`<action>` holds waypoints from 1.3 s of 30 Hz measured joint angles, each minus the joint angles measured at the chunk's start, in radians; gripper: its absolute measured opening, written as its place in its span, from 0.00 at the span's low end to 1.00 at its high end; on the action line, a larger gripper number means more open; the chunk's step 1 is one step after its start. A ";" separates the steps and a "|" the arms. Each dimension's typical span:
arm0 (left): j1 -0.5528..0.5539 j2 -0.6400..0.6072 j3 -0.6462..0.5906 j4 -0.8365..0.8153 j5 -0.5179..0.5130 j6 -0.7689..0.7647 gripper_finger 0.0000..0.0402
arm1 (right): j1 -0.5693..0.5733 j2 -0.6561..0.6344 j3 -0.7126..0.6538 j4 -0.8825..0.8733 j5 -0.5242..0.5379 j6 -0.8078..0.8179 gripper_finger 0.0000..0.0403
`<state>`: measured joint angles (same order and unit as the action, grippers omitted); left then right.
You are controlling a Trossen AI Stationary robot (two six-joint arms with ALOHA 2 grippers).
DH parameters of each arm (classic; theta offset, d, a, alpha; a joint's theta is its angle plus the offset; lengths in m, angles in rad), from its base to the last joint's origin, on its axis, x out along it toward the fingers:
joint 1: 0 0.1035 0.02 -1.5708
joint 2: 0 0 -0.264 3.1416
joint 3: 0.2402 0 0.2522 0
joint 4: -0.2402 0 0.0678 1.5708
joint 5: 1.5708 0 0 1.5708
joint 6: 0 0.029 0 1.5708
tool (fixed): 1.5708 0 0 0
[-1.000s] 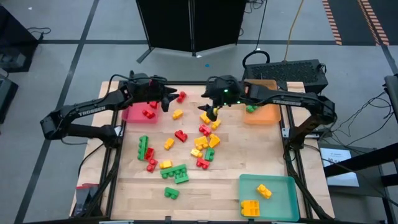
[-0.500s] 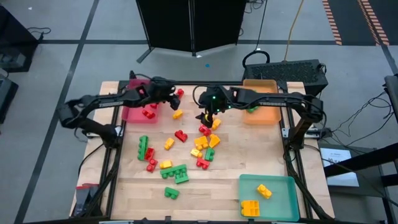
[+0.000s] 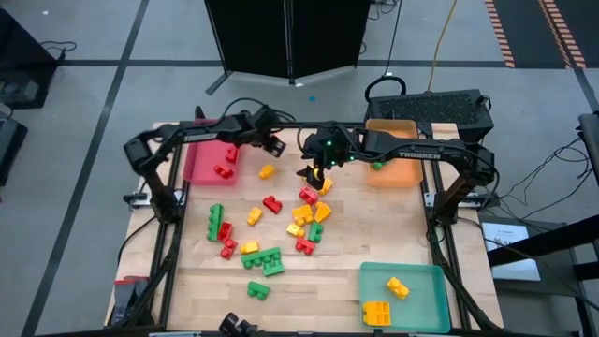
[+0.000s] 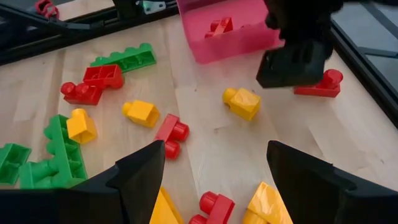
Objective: Sort blocks
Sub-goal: Put the red game piece into the red bin
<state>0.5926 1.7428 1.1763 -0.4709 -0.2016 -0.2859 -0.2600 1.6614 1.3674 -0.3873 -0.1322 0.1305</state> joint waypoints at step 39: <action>0.112 -0.069 0.279 -0.225 0.080 0.047 0.53 | -0.143 0.001 0.000 0.066 0.005 -0.044 0.69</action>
<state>0.7048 1.6734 1.4549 -0.6963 -0.1215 -0.2390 -0.4034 1.6619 1.3674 -0.3209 -0.1272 0.0864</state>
